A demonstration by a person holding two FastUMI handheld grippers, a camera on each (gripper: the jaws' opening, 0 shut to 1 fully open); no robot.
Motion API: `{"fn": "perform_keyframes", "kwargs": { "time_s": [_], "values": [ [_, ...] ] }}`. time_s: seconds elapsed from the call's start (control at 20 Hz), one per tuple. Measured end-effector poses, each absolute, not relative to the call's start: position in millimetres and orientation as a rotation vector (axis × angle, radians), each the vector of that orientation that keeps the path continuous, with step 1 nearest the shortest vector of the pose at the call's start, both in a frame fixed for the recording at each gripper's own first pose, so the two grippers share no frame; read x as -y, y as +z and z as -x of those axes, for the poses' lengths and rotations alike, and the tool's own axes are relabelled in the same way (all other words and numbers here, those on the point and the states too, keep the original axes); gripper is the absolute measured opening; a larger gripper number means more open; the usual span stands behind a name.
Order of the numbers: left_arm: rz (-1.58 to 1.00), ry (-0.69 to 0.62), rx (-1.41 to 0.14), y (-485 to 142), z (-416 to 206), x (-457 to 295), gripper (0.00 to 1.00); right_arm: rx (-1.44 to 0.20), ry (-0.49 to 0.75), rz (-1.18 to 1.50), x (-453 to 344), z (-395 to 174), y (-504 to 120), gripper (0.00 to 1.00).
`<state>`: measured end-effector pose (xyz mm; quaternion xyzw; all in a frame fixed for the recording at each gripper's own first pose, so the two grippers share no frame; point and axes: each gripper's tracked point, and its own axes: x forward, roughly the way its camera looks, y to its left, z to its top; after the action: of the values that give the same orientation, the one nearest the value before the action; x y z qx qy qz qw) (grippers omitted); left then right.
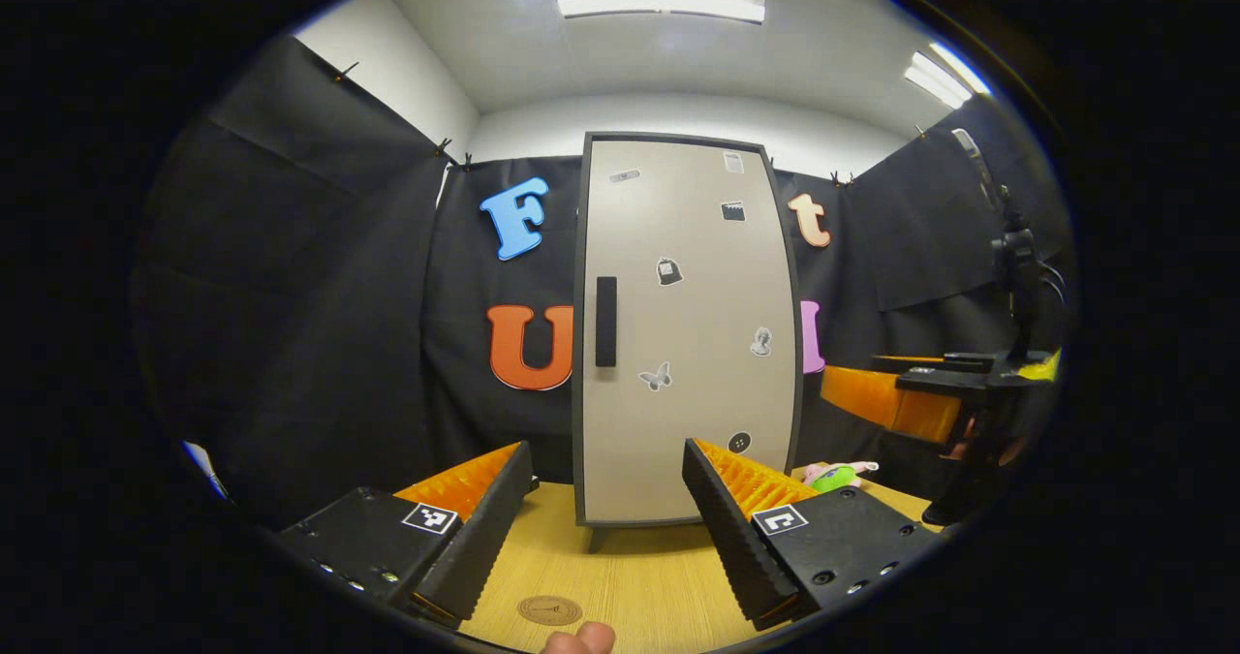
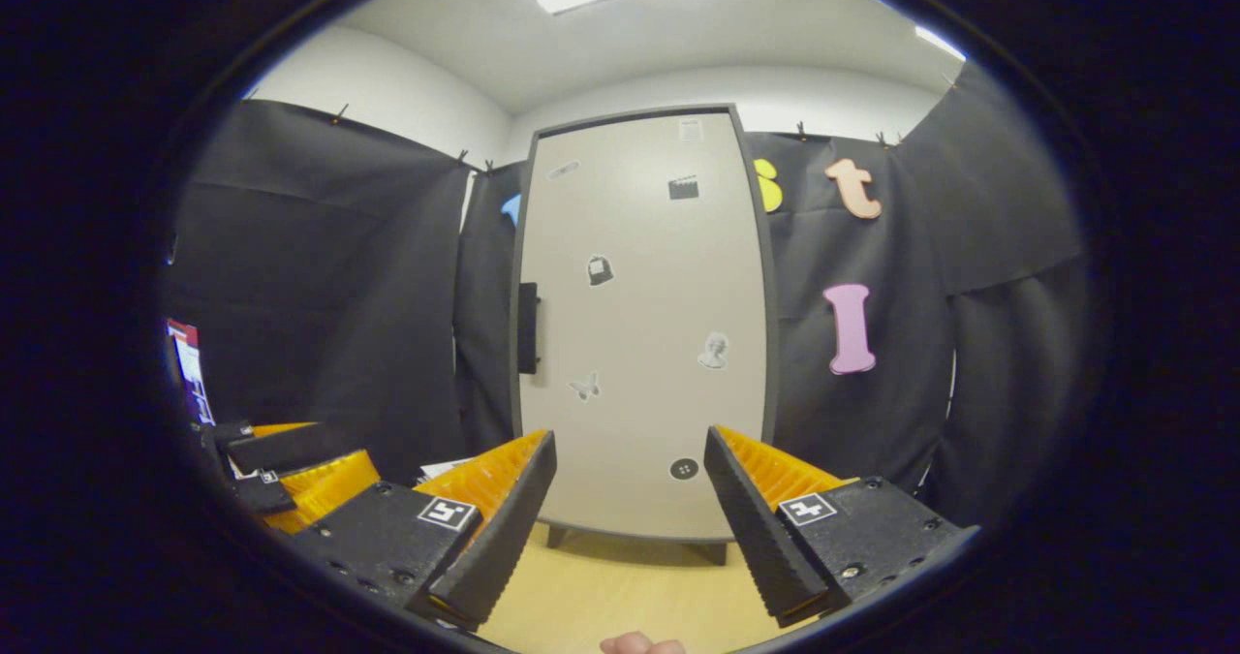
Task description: Open the cabinet door with the right hand, grasp the bottle in the cabinet with the left hand and place it on the coaster, then close the cabinet door with the right hand.
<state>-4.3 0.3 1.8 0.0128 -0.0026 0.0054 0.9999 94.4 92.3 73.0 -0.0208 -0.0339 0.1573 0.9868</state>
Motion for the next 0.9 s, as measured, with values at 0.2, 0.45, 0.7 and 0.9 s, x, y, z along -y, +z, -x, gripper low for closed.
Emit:
{"fn": "perform_keyframes", "kwargs": {
  "time_s": [0.2,0.45,0.7,0.9],
  "values": [
    [-0.031,0.026,0.004,2,3,-5,0.94,0.059,0.394,0.062,-127,-129,91,0.99],
    [-0.037,0.044,-0.009,-1,4,-11,0.94,0.091,0.460,0.081,-166,-158,109,0.99],
    [-0.042,0.053,-0.017,-2,4,-19,0.95,0.072,0.496,0.108,-209,-192,115,0.99],
    [-0.042,0.062,-0.022,-4,5,-24,0.94,0.078,0.513,0.116,-238,-215,126,0.99]
  ]
}}
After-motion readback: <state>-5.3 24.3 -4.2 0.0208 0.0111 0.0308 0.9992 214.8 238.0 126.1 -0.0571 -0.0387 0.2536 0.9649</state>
